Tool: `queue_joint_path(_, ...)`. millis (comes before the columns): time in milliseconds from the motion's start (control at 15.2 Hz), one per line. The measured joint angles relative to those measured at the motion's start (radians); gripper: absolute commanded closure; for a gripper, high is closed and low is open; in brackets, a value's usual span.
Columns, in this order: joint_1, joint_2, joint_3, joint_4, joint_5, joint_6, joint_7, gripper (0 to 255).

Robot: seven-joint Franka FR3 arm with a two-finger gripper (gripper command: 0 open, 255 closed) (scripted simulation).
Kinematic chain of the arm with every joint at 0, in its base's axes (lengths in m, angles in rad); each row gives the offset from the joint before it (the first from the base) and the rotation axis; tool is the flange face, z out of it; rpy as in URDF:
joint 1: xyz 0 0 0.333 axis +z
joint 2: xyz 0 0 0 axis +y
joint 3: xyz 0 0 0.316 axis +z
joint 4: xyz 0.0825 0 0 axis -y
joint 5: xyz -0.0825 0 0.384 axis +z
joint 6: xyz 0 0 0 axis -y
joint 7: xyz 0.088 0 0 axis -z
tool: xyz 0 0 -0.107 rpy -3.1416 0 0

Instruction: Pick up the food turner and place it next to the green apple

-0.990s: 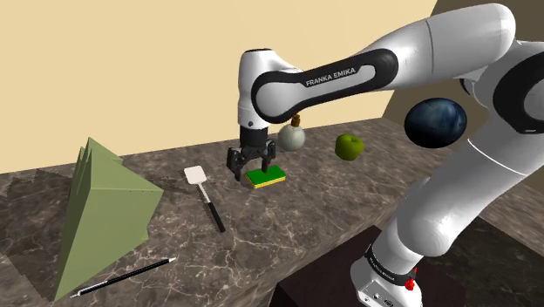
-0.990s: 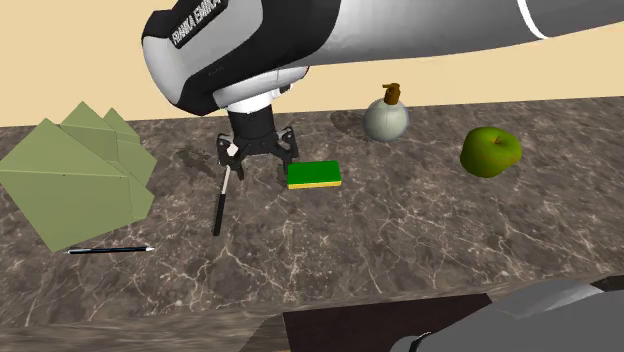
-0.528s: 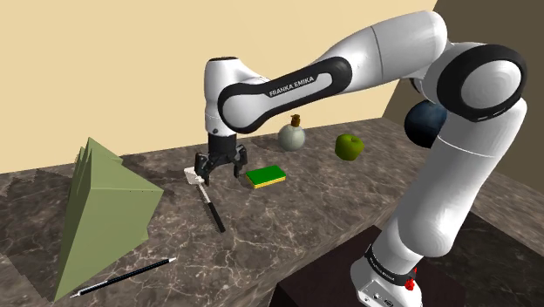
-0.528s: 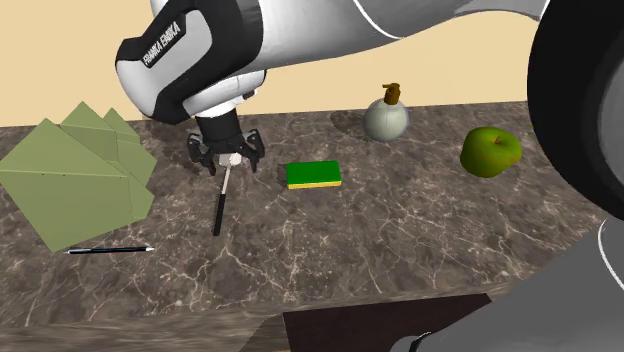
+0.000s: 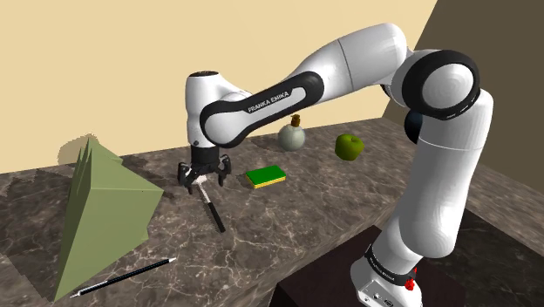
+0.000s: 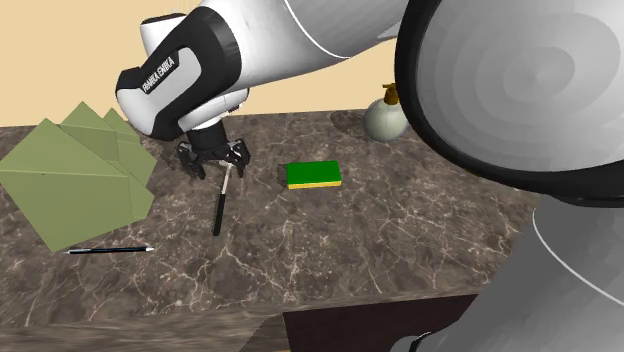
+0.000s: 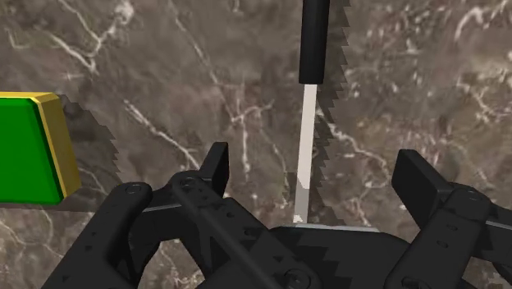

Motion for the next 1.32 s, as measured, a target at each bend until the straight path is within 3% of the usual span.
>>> queue_joint_path(594,0.004,0.022,-0.003,-0.020,-0.011,0.042,0.008,0)
queue_joint_path(660,0.004,0.022,-0.003,-0.020,-0.011,0.042,0.008,255)
queue_joint_path(1320,0.005,0.022,-0.003,-0.020,-0.011,0.042,0.008,255)
